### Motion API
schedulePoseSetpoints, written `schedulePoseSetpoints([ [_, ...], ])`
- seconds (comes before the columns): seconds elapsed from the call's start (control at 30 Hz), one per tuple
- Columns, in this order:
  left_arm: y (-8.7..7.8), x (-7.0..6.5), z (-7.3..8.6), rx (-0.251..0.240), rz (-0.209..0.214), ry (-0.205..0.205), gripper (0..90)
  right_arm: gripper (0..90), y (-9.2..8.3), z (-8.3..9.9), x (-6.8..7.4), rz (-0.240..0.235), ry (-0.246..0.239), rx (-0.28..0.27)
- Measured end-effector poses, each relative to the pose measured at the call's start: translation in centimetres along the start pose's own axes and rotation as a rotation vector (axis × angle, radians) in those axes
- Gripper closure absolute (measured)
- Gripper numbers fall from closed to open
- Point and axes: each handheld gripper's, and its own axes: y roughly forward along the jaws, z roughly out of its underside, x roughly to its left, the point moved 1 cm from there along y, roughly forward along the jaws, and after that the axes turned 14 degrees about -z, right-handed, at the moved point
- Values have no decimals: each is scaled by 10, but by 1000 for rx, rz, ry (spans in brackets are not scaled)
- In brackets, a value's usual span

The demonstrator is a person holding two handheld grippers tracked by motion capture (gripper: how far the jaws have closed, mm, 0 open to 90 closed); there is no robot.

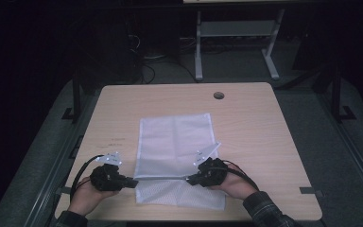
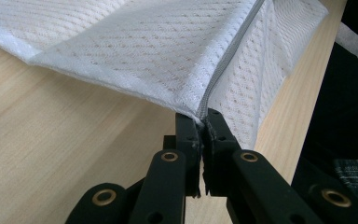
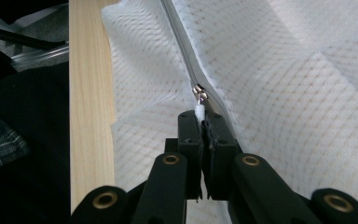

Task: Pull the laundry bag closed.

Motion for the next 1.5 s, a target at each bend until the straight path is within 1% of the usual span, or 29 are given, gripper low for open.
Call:
schedulePoseSetpoints([
  [0.5, 0, 1, 0, 1, 5, -2, 862, 862, -11, 12, -1, 17, 19, -1],
  [0.7, 0, 0, 0, 7, 1, 3, 862, 862, -14, 15, -1, 19, 23, 0],
  [0.77, 0, 1, 1, 4, 3, -4, 862, 862, -15, 16, -2, 22, 23, 2],
  [1.0, 0, 0, 0, 10, 1, 1, 862, 862, -20, 22, -2, 28, 32, 3],
  [1.2, 0, 1, 1, 7, -3, -12, 862, 862, -26, 27, -3, 38, 42, -1],
  [1.27, 0, 1, 1, 9, -4, -11, 862, 862, -28, 29, -4, 41, 40, 3],
  [1.33, 0, 1, 1, 11, -1, -11, 862, 862, -30, 31, -3, 45, 49, 2],
  [1.5, 0, 1, 1, 11, -4, -8, 862, 862, -34, 36, -4, 52, 57, -2],
])
